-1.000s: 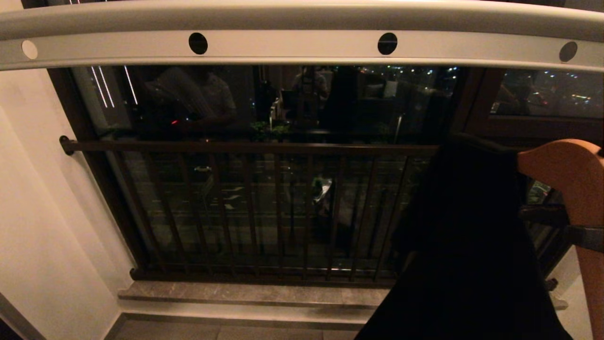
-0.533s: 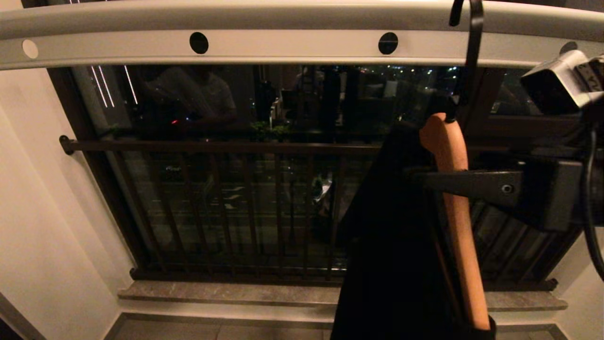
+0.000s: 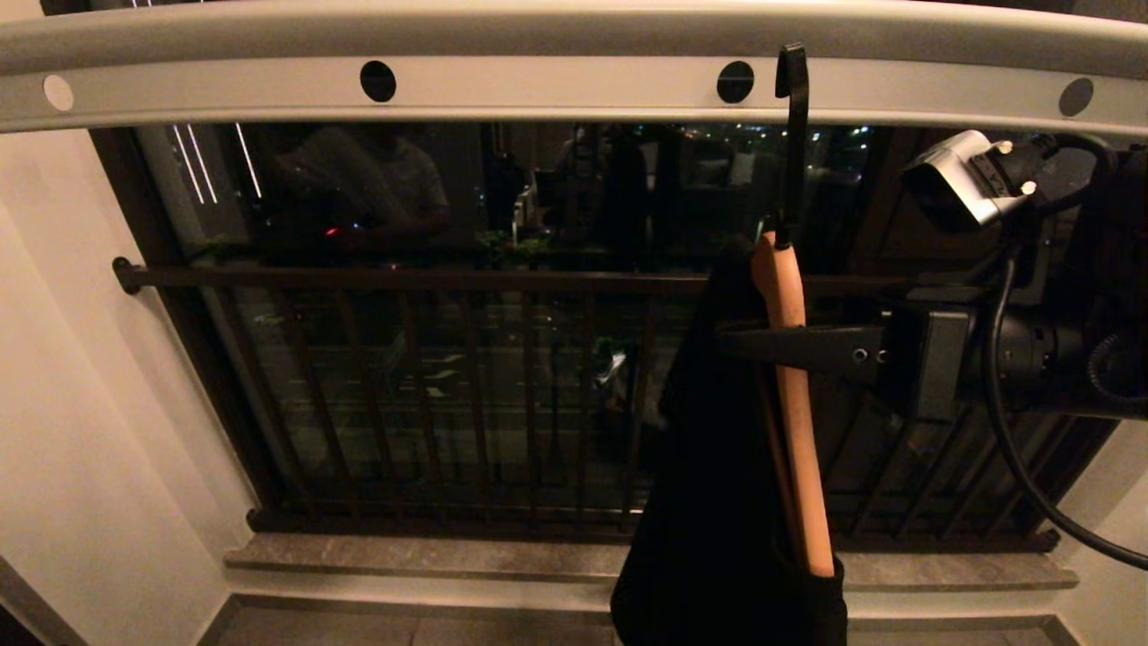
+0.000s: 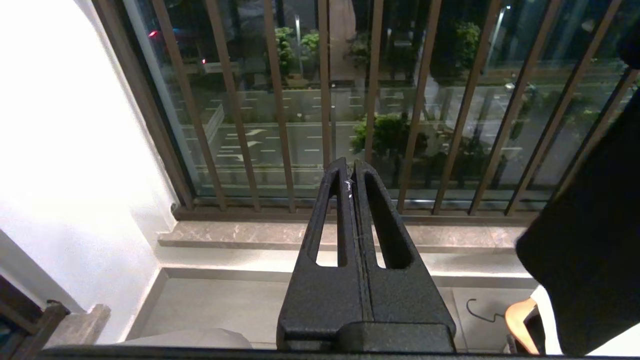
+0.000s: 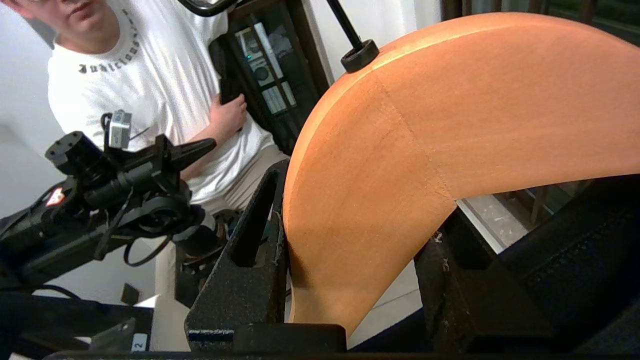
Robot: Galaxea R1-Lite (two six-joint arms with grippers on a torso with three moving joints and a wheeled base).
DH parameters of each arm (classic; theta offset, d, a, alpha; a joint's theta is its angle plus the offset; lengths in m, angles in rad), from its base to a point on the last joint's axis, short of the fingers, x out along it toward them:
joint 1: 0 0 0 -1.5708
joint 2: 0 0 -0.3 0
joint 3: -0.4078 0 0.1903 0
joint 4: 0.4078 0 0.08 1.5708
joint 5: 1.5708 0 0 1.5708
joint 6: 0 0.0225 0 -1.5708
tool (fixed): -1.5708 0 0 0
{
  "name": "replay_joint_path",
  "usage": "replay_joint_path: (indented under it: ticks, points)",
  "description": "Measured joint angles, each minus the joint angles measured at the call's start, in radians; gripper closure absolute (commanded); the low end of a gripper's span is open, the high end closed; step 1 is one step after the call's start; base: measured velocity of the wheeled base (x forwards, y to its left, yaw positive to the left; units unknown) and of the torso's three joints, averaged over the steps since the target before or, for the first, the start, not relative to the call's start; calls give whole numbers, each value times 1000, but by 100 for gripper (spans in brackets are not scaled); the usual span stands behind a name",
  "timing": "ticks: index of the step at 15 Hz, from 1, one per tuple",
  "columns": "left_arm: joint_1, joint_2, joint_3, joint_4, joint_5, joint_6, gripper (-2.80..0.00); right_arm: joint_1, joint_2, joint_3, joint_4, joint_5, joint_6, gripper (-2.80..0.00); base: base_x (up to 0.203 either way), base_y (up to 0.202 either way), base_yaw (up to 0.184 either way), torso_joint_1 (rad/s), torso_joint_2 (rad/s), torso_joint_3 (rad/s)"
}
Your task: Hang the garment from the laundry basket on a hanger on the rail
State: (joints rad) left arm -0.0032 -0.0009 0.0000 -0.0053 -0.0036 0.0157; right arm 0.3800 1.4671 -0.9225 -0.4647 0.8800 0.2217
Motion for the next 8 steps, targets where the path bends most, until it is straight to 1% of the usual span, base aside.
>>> replay_joint_path:
  ticks: [3,5,8]
  points:
    - [0,0,0,0,-1,0,0,0,32,-39,1,29,-11,0,0,0,0,0,0,0]
    - [0,0,0,0,0,0,0,1,56,-71,1,33,-12,0,0,0,0,0,0,0]
    - [0,0,0,0,-1,0,0,0,77,-84,1,33,-18,0,0,0,0,0,0,0]
